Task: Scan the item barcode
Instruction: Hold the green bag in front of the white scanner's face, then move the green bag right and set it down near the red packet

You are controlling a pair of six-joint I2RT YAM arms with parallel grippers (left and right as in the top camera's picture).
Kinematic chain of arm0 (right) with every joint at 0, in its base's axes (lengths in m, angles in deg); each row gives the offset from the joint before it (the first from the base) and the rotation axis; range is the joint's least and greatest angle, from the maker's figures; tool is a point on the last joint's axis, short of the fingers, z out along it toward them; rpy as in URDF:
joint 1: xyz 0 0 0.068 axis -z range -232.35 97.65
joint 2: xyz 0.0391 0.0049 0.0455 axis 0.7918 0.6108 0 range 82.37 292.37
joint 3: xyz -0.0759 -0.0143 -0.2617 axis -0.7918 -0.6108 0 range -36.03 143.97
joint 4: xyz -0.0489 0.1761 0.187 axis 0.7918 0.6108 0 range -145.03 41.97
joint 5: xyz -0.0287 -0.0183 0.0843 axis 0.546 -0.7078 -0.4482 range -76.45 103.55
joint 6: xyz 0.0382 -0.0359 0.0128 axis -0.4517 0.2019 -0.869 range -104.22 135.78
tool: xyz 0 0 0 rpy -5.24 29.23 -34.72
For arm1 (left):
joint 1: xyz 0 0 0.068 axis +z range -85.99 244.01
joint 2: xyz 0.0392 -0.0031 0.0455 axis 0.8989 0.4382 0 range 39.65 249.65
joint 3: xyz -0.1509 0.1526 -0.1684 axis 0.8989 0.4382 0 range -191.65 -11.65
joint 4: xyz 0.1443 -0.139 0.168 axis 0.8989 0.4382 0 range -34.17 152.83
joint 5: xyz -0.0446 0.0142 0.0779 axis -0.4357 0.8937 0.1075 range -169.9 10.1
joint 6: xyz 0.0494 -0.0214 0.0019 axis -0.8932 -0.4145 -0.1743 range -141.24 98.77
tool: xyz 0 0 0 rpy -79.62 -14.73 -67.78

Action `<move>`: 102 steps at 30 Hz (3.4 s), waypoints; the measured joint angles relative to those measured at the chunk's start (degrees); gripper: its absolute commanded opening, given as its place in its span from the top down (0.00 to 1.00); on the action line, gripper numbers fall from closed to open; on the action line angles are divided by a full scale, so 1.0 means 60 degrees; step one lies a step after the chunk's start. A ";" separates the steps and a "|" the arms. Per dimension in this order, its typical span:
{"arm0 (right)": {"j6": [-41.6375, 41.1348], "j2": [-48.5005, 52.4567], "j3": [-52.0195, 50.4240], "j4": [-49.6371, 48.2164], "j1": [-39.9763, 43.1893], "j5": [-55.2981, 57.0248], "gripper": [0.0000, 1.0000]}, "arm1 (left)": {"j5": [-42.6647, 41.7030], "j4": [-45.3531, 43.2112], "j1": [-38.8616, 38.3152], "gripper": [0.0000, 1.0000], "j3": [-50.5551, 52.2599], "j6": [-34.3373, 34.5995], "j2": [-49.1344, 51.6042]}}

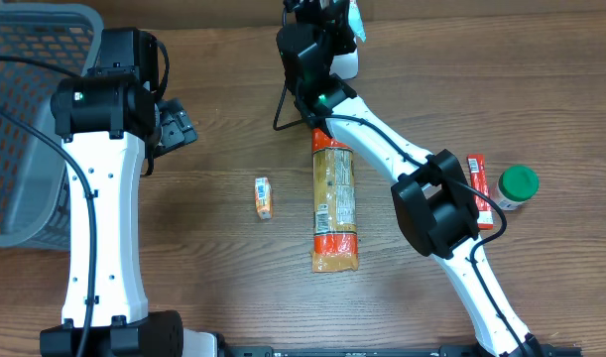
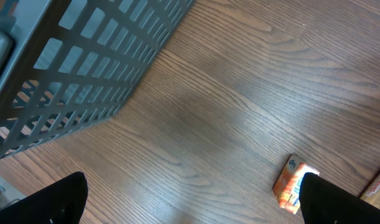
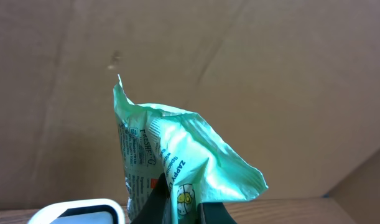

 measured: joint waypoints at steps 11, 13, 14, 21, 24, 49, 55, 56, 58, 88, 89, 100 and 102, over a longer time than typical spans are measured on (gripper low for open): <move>0.2412 0.0725 0.0000 -0.2335 -0.0004 -0.0969 0.96 | 0.0000 0.0000 0.0000 0.00 0.0000 0.0000 0.0000; 0.2728 0.0962 0.0000 -0.2361 -0.0011 -0.1089 0.96 | 0.0000 0.0000 0.0000 0.00 0.0000 0.0000 0.0000; 0.2816 0.1053 0.0000 -0.2371 -0.0007 -0.1129 0.96 | 0.0000 0.0000 0.0000 0.00 0.0000 0.0000 0.0000; 0.3126 0.1439 0.0000 -0.2160 -0.0007 -0.1351 0.96 | 0.0000 -0.0004 0.0000 0.00 0.0000 0.0000 0.0000; 0.3253 0.1461 0.0000 -0.2153 -0.0007 -0.1402 0.96 | 0.0000 0.0000 0.0000 0.00 0.0000 0.0000 0.0000; 0.1694 -0.1752 0.0127 0.6674 -0.0240 0.0645 0.96 | 0.0000 -0.0007 0.0000 0.00 0.0004 0.0000 0.0000; -0.2146 -0.2710 0.0164 1.1708 -0.0211 -0.1708 0.96 | 0.0000 0.0000 0.0000 0.01 0.0004 0.0000 0.0000; -0.2721 -0.2779 0.0175 1.2491 -0.0178 -0.2069 0.96 | 0.0000 -0.0004 0.0000 0.01 0.0004 0.0000 0.0000; -0.3654 -0.2867 0.0178 1.4269 -0.0047 -0.2962 0.96 | -0.0004 -0.0004 0.0000 0.01 0.0004 0.0000 0.0000; -0.5672 -0.3002 -0.4645 1.5314 0.2998 -0.7577 0.32 | 0.0000 0.0000 0.0000 0.00 0.0004 0.0000 0.0004; -0.5665 -0.3009 -0.4645 1.5278 0.3045 -0.7573 0.30 | -0.0004 0.0000 0.0000 0.01 0.0004 0.0000 0.0000; -0.5803 -0.3024 -0.4645 1.4699 0.3217 -0.7541 0.25 | -0.0004 0.0000 0.0000 0.00 0.0004 0.0000 0.0000; -0.5825 -0.3024 -0.4645 1.4637 0.3217 -0.7519 0.25 | 0.0000 0.0000 0.0000 0.00 0.0004 0.0000 0.0000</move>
